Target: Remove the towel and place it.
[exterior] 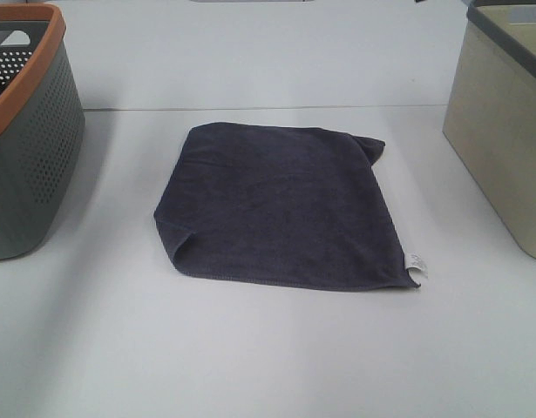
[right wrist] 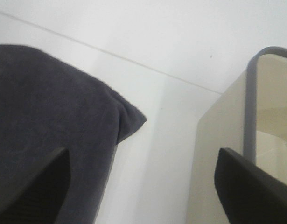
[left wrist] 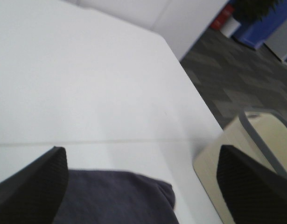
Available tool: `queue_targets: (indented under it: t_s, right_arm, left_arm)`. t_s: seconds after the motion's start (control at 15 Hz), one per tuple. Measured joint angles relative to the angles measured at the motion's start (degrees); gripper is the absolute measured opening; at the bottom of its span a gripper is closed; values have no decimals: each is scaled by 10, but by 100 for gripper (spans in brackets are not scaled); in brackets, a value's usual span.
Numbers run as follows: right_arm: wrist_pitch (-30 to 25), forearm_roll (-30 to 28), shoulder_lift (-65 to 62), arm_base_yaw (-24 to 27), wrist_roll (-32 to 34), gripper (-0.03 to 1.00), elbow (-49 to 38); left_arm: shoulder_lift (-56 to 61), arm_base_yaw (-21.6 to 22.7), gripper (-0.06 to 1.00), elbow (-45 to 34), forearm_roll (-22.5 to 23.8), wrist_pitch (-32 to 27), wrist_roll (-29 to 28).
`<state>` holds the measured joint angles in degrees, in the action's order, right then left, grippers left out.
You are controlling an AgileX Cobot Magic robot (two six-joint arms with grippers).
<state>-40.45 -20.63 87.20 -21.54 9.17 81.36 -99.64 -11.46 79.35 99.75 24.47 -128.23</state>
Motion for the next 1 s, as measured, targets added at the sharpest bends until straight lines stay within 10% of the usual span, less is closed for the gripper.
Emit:
queue_targets:
  t_s: [0.33, 0.47, 0.73, 1.0]
  right_arm:
    - [-1, -52, 0, 3, 42, 82, 19]
    - [15, -52, 0, 3, 43, 82, 19]
    - [27, -56, 17, 9, 100, 82, 36]
    - [-73, 77, 37, 82, 22, 81, 97]
  left_arm:
    - [0, 10, 80, 44, -4, -278, 211]
    - [0, 10, 76, 50, -167, -476, 528]
    - [0, 54, 75, 117, -688, -587, 1038]
    - [0, 116, 75, 174, -1002, -677, 1287]
